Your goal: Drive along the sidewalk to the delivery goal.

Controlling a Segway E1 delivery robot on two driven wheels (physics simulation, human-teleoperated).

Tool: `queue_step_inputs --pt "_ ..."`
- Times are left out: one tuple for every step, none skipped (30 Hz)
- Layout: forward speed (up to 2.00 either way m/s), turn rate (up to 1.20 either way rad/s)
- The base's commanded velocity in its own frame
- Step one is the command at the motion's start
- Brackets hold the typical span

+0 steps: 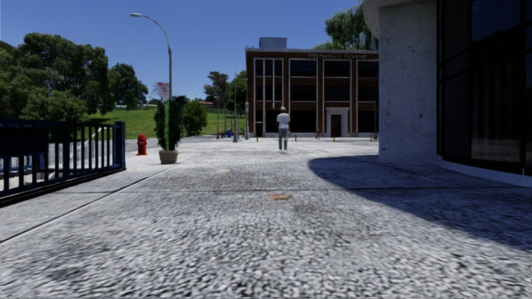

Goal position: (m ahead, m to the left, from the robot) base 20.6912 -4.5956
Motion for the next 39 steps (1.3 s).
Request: queue_step_inputs --pt "2.0 0.0" --pt "2.0 0.0" --pt "2.0 0.0" --pt "2.0 0.0" --pt "2.0 0.0" --pt "2.0 0.0" --pt "2.0 0.0" --pt "2.0 0.0" --pt "2.0 0.0" --pt "2.0 0.0" --pt "2.0 0.0" --pt "2.0 0.0" --pt "2.0 0.0" --pt "2.0 0.0" --pt "2.0 0.0" --pt "2.0 0.0" --pt "2.0 0.0" --pt "2.0 0.0" --pt "2.0 0.0" --pt "2.0 0.0" --pt "2.0 0.0" --pt "2.0 0.0" --pt "2.0 0.0" --pt "2.0 0.0" --pt "2.0 0.0" --pt "2.0 0.0" --pt "2.0 0.0" --pt "2.0 0.0" --pt "2.0 0.0" --pt "2.0 0.0" --pt "2.0 0.0" --pt "2.0 0.0" --pt "2.0 0.0" --pt "2.0 0.0" --pt "2.0 0.0" --pt "2.0 0.0" --pt "2.0 0.0" --pt "2.0 0.0" --pt "2.0 0.0"
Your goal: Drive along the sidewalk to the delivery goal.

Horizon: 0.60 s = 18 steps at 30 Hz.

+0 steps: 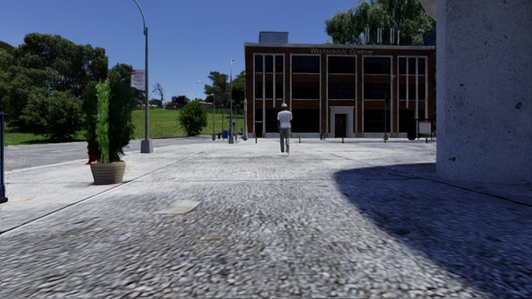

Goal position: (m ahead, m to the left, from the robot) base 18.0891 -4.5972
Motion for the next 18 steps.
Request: queue_step_inputs --pt "2.0 0.0" --pt "2.0 0.0" --pt "2.0 0.0" --pt "2.0 0.0" --pt "2.0 0.0" --pt "2.0 0.0" --pt "2.0 0.0" --pt "2.0 0.0" --pt "2.0 0.0" --pt "2.0 0.0" --pt "2.0 0.0" --pt "2.0 0.0" --pt "2.0 0.0" --pt "2.0 0.0" --pt "2.0 0.0" --pt "2.0 0.0" --pt "2.0 0.0" --pt "2.0 0.0"
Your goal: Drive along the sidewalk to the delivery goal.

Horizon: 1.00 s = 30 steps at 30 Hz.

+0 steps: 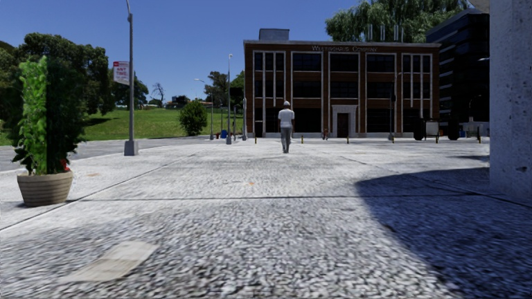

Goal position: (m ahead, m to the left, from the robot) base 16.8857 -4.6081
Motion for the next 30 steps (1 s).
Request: queue_step_inputs --pt "2.0 0.0" --pt "2.0 0.0" --pt "2.0 0.0" --pt "2.0 0.0" --pt "2.0 0.0" --pt "2.0 0.0" --pt "2.0 0.0" --pt "2.0 0.0" --pt "2.0 0.0" --pt "2.0 0.0" --pt "2.0 0.0" --pt "2.0 0.0" --pt "2.0 0.0" --pt "2.0 0.0" --pt "2.0 0.0" --pt "2.0 0.0" --pt "2.0 0.0" --pt "2.0 0.0" --pt "2.0 0.0" --pt "2.0 0.0" --pt "2.0 0.0" --pt "2.0 0.0" --pt "2.0 0.0" --pt "2.0 0.0" --pt "2.0 0.0" --pt "2.0 0.0" --pt "2.0 0.0" --pt "2.0 0.0" --pt "2.0 0.0" --pt "2.0 0.0"
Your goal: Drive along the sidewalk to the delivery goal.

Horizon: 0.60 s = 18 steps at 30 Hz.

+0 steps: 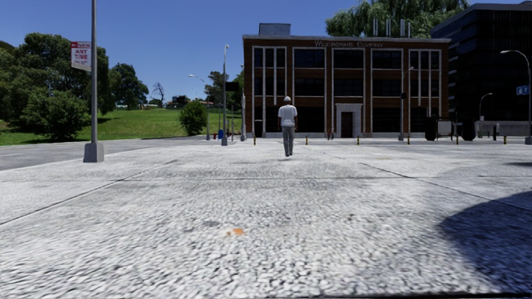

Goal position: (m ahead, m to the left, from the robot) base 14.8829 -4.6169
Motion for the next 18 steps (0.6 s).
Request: queue_step_inputs --pt "2.0 0.0" --pt "2.0 0.0" --pt "2.0 0.0" --pt "2.0 0.0" --pt "2.0 0.0" --pt "2.0 0.0" --pt "2.0 0.0" --pt "2.0 0.0" --pt "2.0 0.0" --pt "2.0 0.0" --pt "2.0 0.0" --pt "2.0 0.0" --pt "2.0 0.0" --pt "2.0 0.0" --pt "2.0 0.0" --pt "2.0 0.0" --pt "2.0 0.0" --pt "2.0 0.0"
